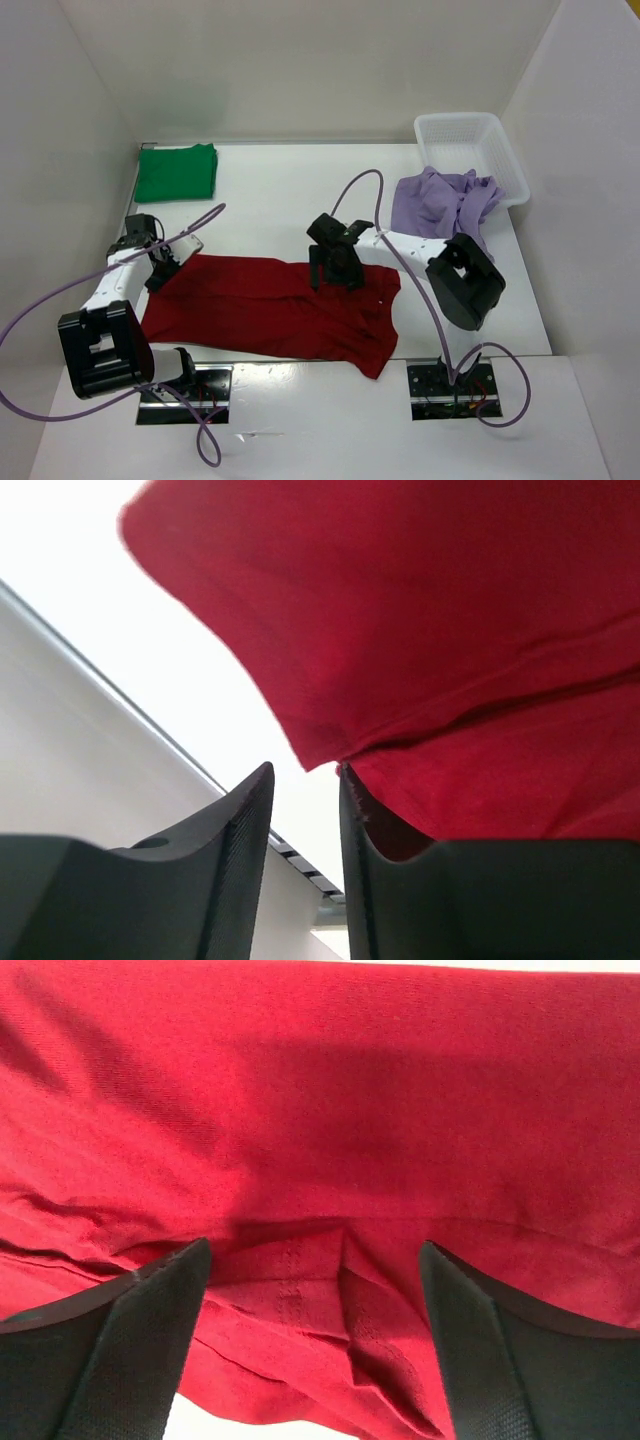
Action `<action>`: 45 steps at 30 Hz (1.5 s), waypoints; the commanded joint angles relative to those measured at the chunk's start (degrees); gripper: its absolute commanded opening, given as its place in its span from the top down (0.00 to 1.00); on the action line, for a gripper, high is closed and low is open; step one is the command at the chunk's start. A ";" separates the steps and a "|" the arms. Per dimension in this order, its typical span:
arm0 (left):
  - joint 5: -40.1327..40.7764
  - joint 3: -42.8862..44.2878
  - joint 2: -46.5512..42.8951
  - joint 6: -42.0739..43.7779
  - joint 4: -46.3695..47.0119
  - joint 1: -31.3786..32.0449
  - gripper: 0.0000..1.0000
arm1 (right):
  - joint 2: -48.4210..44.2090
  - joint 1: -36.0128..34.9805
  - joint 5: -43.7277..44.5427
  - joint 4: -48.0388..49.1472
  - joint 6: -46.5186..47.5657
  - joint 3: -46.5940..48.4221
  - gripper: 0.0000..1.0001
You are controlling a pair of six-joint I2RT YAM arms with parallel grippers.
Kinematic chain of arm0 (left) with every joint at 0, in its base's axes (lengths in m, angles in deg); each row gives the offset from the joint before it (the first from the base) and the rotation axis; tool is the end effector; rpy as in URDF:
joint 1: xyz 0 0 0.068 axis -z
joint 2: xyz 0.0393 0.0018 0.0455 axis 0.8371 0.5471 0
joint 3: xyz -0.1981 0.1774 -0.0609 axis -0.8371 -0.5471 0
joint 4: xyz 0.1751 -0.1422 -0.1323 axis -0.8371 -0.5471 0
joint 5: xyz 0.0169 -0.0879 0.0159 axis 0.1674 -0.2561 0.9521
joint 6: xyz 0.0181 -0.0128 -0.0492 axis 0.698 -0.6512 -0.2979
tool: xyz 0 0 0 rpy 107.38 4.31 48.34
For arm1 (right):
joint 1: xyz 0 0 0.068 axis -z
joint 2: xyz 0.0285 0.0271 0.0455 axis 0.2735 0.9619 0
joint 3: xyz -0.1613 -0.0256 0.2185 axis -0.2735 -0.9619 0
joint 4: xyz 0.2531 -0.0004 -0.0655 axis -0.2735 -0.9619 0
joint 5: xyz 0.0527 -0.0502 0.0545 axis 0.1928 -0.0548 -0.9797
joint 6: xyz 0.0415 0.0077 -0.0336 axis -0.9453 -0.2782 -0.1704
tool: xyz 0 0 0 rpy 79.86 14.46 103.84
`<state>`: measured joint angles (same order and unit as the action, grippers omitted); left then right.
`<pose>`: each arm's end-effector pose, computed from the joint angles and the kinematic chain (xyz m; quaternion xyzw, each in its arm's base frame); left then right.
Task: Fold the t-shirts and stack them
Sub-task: Fold the other side of the tshirt into a rectangle
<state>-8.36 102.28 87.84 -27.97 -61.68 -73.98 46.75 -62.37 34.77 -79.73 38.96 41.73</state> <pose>0.2252 0.0726 0.1941 0.2942 0.9302 0.1581 0.1525 0.2396 0.2499 0.1796 -0.0306 0.9884 0.0838 0.1225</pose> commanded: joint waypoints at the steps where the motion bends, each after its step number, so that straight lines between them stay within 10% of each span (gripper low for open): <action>1: -0.95 3.81 -1.11 -3.92 0.89 -0.52 0.60 | -0.39 -0.43 -0.82 4.10 2.51 1.63 0.13; 13: -0.95 4.35 0.47 -3.93 0.36 -0.52 0.58 | -5.75 -0.43 -6.37 7.45 -0.74 -3.73 0.88; 28: -0.95 4.35 1.00 -4.45 0.36 -0.52 0.58 | -12.00 -10.36 -15.33 6.48 -7.51 -7.95 1.00; 33: -0.43 4.87 2.14 -4.45 0.89 -0.52 0.58 | -10.15 -12.83 -16.12 5.17 -6.81 -5.58 0.44; 40: -4.54 9.17 3.89 -8.30 1.50 -2.45 0.41 | -19.36 -11.87 -5.34 -0.18 -6.19 -0.93 0.20; 45: -8.42 16.64 11.69 -15.08 5.70 -3.50 0.39 | -24.99 7.36 2.06 -4.33 -5.15 -5.75 0.00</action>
<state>-12.43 114.69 95.42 -37.35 -59.73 -76.63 24.44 -64.43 27.87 -79.44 33.14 36.97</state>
